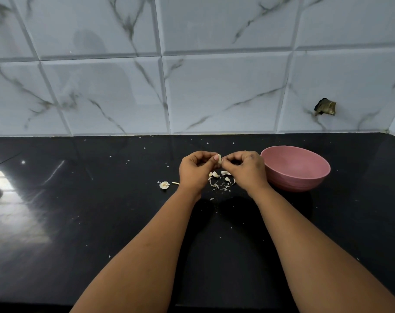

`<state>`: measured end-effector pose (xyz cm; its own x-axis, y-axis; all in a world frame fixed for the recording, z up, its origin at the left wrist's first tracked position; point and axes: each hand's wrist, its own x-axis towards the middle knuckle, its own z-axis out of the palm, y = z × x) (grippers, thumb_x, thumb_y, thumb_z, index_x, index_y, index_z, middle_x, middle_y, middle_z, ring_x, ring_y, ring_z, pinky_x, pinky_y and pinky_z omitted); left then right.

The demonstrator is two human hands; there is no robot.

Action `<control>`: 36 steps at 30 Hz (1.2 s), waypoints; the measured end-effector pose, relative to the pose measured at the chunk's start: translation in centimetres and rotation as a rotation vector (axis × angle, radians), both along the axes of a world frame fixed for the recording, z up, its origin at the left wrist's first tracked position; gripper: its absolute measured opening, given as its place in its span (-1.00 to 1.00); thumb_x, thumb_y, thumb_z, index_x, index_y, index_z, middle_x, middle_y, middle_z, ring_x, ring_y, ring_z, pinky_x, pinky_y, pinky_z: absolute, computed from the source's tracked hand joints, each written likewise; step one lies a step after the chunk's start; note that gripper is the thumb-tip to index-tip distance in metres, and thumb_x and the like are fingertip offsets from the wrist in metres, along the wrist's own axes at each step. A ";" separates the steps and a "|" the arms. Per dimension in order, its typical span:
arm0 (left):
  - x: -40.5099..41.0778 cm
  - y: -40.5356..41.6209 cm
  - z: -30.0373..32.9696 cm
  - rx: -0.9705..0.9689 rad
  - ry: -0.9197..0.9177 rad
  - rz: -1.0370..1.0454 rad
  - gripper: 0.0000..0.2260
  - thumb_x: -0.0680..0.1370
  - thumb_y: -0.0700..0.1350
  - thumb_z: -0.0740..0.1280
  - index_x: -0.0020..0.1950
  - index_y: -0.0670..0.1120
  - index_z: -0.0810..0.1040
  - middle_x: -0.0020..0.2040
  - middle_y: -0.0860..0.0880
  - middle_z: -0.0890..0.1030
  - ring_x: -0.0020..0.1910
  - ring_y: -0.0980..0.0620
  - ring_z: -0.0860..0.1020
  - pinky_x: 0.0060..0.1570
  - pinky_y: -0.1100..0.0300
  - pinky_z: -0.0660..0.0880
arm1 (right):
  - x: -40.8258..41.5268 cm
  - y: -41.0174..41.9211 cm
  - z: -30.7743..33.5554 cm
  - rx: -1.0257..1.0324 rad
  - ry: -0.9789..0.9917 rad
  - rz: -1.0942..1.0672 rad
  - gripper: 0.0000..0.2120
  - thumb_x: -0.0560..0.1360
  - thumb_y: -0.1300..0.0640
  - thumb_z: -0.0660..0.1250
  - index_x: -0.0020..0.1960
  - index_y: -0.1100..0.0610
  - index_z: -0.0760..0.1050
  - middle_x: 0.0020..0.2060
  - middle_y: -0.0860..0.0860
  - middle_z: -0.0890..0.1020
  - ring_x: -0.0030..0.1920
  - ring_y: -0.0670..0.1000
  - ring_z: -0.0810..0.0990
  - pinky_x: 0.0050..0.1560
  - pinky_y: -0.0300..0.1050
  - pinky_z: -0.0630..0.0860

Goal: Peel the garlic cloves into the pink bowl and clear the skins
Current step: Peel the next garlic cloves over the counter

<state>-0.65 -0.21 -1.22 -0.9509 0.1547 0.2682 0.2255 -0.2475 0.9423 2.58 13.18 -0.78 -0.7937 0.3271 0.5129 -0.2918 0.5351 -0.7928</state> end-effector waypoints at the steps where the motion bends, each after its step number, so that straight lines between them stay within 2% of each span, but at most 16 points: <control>1: -0.1 0.0 0.0 -0.002 -0.004 -0.002 -0.98 0.50 -0.25 0.46 -0.09 -0.17 0.67 -0.19 -0.12 0.71 -0.20 0.04 0.69 -0.18 0.26 0.57 | -0.1 0.0 0.0 -0.007 -0.008 0.004 -0.84 0.39 0.06 0.51 -0.35 -0.09 0.62 -0.38 -0.09 0.68 -0.30 -0.01 0.66 -0.23 -0.11 0.57; 7: -0.3 -0.4 0.0 0.021 -0.056 -0.067 -0.96 0.52 -0.27 0.43 -0.05 -0.19 0.65 -0.17 -0.14 0.69 -0.25 0.10 0.66 -0.18 0.29 0.56 | -0.1 0.1 -0.1 -0.086 -0.082 0.066 -0.86 0.44 0.17 0.46 -0.29 0.02 0.62 -0.33 0.01 0.67 -0.30 -0.05 0.58 -0.19 -0.06 0.56; 12: -0.3 -0.3 0.2 0.085 -0.101 -0.125 -0.93 0.56 -0.32 0.36 0.00 -0.21 0.62 -0.15 -0.13 0.67 -0.23 0.11 0.66 -0.14 0.31 0.57 | -0.2 -0.1 -0.1 -0.113 -0.096 0.054 -0.92 0.49 0.13 0.42 -0.14 0.11 0.66 -0.24 0.10 0.69 -0.15 0.16 0.66 -0.09 0.02 0.59; 16: -0.3 -0.5 0.3 0.094 -0.102 -0.122 -0.92 0.54 -0.31 0.39 0.00 -0.18 0.64 -0.15 -0.11 0.69 -0.17 0.07 0.68 -0.10 0.28 0.58 | -0.1 0.1 0.0 -0.025 -0.048 0.030 -0.94 0.47 0.11 0.45 -0.16 0.05 0.68 -0.31 -0.03 0.69 -0.25 0.02 0.66 -0.18 -0.09 0.60; 19: -0.2 -0.5 0.3 0.017 -0.036 -0.109 -0.92 0.53 -0.31 0.41 -0.02 -0.18 0.65 -0.16 -0.12 0.69 -0.17 0.05 0.68 -0.14 0.27 0.56 | 0.1 0.1 0.0 0.063 0.004 0.005 -0.87 0.43 0.12 0.47 -0.28 -0.04 0.65 -0.40 -0.17 0.66 -0.37 -0.18 0.60 -0.30 -0.30 0.50; 23: -0.4 -0.7 0.3 -0.028 -0.025 -0.115 -0.94 0.51 -0.30 0.43 -0.03 -0.20 0.67 -0.16 -0.14 0.69 -0.17 0.01 0.67 -0.10 0.22 0.58 | 0.3 0.1 0.0 0.099 0.004 0.007 -0.92 0.40 0.10 0.47 -0.27 0.03 0.67 -0.40 -0.15 0.67 -0.36 -0.19 0.62 -0.29 -0.31 0.52; 27: -0.8 -1.1 0.3 -0.057 -0.050 -0.149 -0.94 0.51 -0.30 0.42 -0.03 -0.22 0.67 -0.21 -0.10 0.69 -0.24 0.07 0.65 -0.09 0.22 0.59 | 0.3 0.1 0.1 0.113 -0.012 0.014 -0.91 0.39 0.09 0.46 -0.29 0.00 0.67 -0.44 -0.19 0.65 -0.40 -0.24 0.58 -0.34 -0.43 0.44; 33: -0.9 -1.2 0.2 -0.043 -0.081 -0.174 -0.94 0.51 -0.31 0.42 -0.05 -0.22 0.67 -0.26 -0.06 0.69 -0.29 0.10 0.64 -0.14 0.26 0.58 | 0.1 0.3 -0.1 0.066 -0.045 0.040 -0.90 0.39 0.11 0.47 -0.31 0.04 0.64 -0.45 -0.13 0.64 -0.44 -0.22 0.53 -0.35 -0.34 0.45; 36: -0.9 -1.1 0.2 -0.009 -0.120 -0.192 -0.93 0.53 -0.33 0.39 -0.04 -0.23 0.65 -0.26 -0.05 0.69 -0.29 0.11 0.63 -0.16 0.27 0.56 | -0.2 0.2 -0.3 0.008 -0.072 0.016 -0.88 0.40 0.11 0.46 -0.32 0.04 0.61 -0.45 -0.10 0.63 -0.41 -0.15 0.52 -0.32 -0.21 0.48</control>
<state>-1.51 -1.27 -1.04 -0.9286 0.3382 0.1525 0.0610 -0.2662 0.9620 2.42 13.38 -1.13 -0.8340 0.3099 0.4566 -0.2428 0.5370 -0.8079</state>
